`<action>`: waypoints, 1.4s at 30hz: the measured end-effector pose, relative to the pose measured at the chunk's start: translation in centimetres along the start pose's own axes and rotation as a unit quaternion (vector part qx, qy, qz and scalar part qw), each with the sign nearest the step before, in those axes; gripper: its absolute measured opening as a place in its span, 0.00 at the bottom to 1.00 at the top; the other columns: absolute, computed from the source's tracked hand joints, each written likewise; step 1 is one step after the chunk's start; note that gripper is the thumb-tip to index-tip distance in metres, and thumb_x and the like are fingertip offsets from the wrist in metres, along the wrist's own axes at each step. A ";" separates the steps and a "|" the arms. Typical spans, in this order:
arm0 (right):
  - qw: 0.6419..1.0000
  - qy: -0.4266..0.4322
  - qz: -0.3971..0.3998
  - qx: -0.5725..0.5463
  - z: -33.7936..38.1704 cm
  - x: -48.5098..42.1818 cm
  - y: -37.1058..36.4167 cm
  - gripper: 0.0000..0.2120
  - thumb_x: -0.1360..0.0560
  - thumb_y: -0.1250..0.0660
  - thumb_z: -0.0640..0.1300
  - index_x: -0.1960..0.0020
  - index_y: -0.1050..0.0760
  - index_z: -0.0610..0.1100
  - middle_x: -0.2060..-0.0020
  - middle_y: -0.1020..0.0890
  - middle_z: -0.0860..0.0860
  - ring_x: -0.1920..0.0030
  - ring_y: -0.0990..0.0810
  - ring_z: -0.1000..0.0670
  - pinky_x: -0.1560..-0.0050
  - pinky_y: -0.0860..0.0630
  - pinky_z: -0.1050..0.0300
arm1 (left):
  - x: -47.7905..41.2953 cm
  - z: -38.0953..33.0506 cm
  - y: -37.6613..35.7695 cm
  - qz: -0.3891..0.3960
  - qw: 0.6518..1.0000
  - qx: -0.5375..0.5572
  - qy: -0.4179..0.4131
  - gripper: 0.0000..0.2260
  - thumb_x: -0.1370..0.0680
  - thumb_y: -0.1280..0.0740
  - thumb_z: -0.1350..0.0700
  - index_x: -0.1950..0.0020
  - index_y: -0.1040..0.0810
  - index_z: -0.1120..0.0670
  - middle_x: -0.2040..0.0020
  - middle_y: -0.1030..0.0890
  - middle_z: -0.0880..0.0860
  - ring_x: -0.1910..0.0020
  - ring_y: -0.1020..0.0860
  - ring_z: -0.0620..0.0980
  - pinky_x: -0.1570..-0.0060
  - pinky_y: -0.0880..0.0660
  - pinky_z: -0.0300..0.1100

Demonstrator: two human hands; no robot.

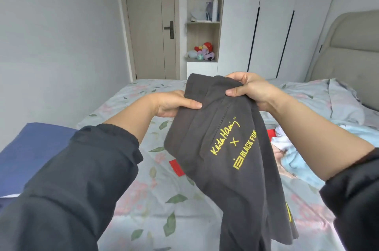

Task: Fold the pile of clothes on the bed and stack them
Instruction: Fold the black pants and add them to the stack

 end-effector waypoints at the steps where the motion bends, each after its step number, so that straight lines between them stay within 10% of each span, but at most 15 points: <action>1: 0.999 0.004 -0.031 0.023 0.1 -0.1 0.4 0.13 0.30 0.33 0.26 0.54 0.22 0.43 0.65 0.16 0.53 0.66 0.17 0.54 0.65 0.22 0.63 | 0.1 -0.2 0.4 -0.056 0.998 0.008 -0.007 0.14 0.28 0.29 0.59 0.43 0.22 0.55 0.47 0.17 0.53 0.51 0.17 0.47 0.55 0.20 0.39; 6: 0.998 -0.051 -0.032 0.033 -3.1 0.2 1.2 0.06 0.29 0.29 0.36 0.54 0.20 0.43 0.61 0.14 0.50 0.62 0.16 0.53 0.61 0.20 0.60 | 0.5 -2.2 1.3 -0.226 0.969 -0.096 -0.032 0.07 0.23 0.32 0.53 0.47 0.21 0.53 0.51 0.17 0.52 0.54 0.18 0.50 0.54 0.21 0.42; 13: 0.963 -0.266 0.014 0.050 -15.7 5.4 1.1 0.22 0.35 0.26 0.34 0.41 0.23 0.40 0.49 0.16 0.45 0.49 0.17 0.46 0.48 0.21 0.53 | 1.7 -3.0 1.5 -0.292 0.939 -0.167 -0.077 0.05 0.22 0.33 0.57 0.48 0.20 0.50 0.50 0.18 0.49 0.49 0.20 0.51 0.44 0.25 0.45; 18: 0.902 -0.272 -0.213 0.257 -18.7 7.8 2.1 0.08 0.29 0.37 0.33 0.53 0.21 0.37 0.64 0.20 0.46 0.63 0.23 0.46 0.65 0.27 0.66 | 1.9 -2.1 2.0 -0.345 0.923 -0.135 -0.102 0.07 0.21 0.34 0.58 0.44 0.22 0.51 0.48 0.18 0.51 0.50 0.21 0.49 0.48 0.25 0.43; 23: 0.858 -0.170 -0.378 0.304 -12.6 7.7 4.4 0.11 0.32 0.42 0.31 0.57 0.24 0.41 0.70 0.26 0.49 0.62 0.27 0.41 0.65 0.36 0.59 | 1.7 -0.9 2.3 -0.397 0.913 -0.074 -0.060 0.10 0.21 0.35 0.58 0.41 0.22 0.55 0.44 0.19 0.55 0.46 0.21 0.55 0.42 0.25 0.49; 35: 0.632 -0.121 -0.238 0.727 -0.3 4.6 2.5 0.13 0.27 0.42 0.32 0.47 0.24 0.40 0.50 0.19 0.43 0.48 0.21 0.41 0.59 0.32 0.55 | 2.3 2.6 1.1 -0.245 0.958 0.089 0.122 0.10 0.21 0.35 0.52 0.50 0.21 0.59 0.62 0.16 0.55 0.64 0.17 0.51 0.63 0.23 0.44; 42: 0.630 -0.125 -0.102 0.760 -7.6 0.1 -2.4 0.23 0.29 0.37 0.33 0.34 0.35 0.40 0.39 0.29 0.42 0.38 0.30 0.41 0.47 0.31 0.50 | 8.7 13.7 7.7 -0.337 0.887 -0.120 0.291 0.18 0.22 0.34 0.50 0.36 0.25 0.59 0.48 0.19 0.56 0.46 0.22 0.56 0.43 0.27 0.48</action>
Point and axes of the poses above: each hand's wrist, its own x-axis away from the middle knuckle, its own y-axis out of the back of the hand, z = x × y, the point moved 4 cm from there along -x, towards the middle knuckle
